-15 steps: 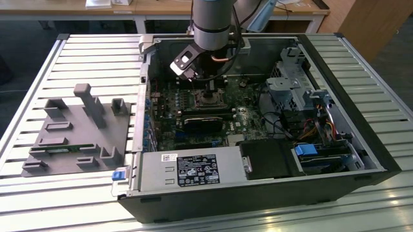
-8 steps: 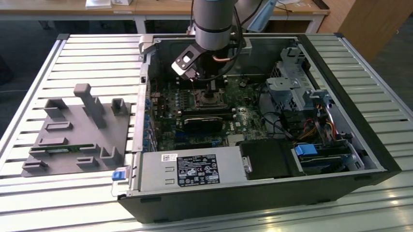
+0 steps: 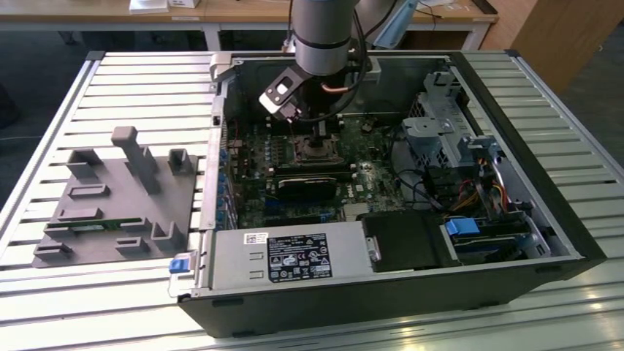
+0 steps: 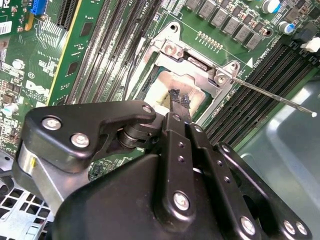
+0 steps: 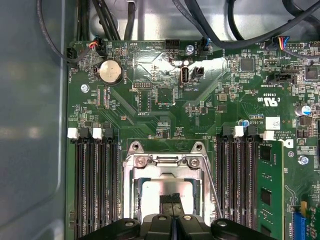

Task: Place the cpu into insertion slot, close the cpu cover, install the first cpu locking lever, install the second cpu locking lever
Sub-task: 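Install the first cpu locking lever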

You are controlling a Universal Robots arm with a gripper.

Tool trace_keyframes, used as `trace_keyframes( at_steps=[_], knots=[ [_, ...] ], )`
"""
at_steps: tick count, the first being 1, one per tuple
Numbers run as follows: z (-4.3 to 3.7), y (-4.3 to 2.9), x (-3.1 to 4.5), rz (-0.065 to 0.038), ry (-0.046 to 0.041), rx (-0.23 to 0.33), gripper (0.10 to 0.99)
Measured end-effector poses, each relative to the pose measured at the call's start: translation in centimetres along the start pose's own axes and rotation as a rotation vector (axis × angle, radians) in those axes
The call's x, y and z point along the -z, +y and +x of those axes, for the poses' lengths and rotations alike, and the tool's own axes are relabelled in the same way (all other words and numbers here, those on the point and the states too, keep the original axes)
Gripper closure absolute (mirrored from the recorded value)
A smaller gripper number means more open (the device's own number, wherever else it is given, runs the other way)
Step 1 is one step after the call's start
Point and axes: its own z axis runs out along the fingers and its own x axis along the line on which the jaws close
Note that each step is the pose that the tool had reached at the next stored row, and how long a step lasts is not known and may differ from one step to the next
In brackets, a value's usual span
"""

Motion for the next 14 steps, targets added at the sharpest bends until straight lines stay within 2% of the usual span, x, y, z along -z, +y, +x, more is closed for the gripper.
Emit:
trace_keyframes(
  at_steps=[8,14],
  knots=[
    [0.01,0.01,0.41,0.0,0.0002,0.0,0.98],
    [0.02,0.04,1.31,0.0,0.0001,0.0,0.98]
  ],
)
